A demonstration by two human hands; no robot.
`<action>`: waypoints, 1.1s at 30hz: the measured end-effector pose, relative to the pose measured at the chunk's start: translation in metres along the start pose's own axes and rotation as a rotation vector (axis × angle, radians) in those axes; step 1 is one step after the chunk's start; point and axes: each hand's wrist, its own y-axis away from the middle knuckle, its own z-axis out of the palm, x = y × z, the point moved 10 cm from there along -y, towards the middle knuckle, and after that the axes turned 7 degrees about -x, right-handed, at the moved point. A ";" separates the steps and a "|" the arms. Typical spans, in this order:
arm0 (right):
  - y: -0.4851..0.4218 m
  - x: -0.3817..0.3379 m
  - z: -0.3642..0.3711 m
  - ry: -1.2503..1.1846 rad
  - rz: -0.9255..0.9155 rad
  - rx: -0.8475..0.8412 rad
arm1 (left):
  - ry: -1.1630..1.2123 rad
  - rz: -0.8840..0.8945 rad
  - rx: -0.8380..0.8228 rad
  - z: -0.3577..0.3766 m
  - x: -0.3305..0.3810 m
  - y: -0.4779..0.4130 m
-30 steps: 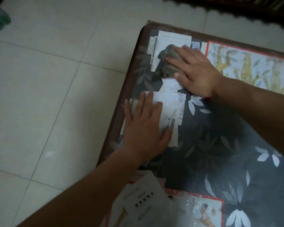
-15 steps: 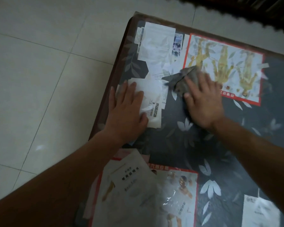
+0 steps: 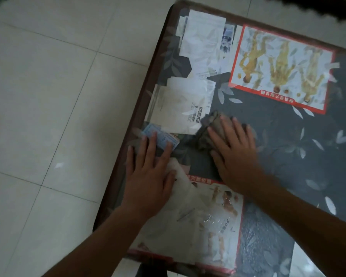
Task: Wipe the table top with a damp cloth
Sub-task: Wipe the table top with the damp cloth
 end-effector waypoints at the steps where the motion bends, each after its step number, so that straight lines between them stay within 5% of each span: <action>1: 0.010 -0.021 0.006 0.017 -0.115 -0.016 | -0.001 0.006 0.010 0.001 -0.001 0.001; 5: -0.001 -0.043 0.010 0.064 -0.317 -0.101 | -0.005 0.021 0.074 0.002 -0.001 0.001; 13: -0.202 -0.012 -0.045 -0.135 0.144 0.023 | 0.055 0.028 0.133 0.001 -0.006 0.003; 20: -0.080 -0.076 -0.004 0.097 -0.424 -0.115 | 0.338 0.099 0.278 -0.023 -0.013 0.014; 25: -0.105 -0.035 -0.023 -0.099 -0.014 -0.004 | 0.239 0.093 0.181 -0.017 -0.010 0.009; 30: -0.014 -0.066 0.008 0.007 -0.193 -0.027 | 0.183 0.113 0.160 -0.015 -0.008 0.010; 33: 0.020 -0.006 0.006 0.028 -0.046 -0.048 | 0.099 0.101 0.117 -0.012 -0.008 0.008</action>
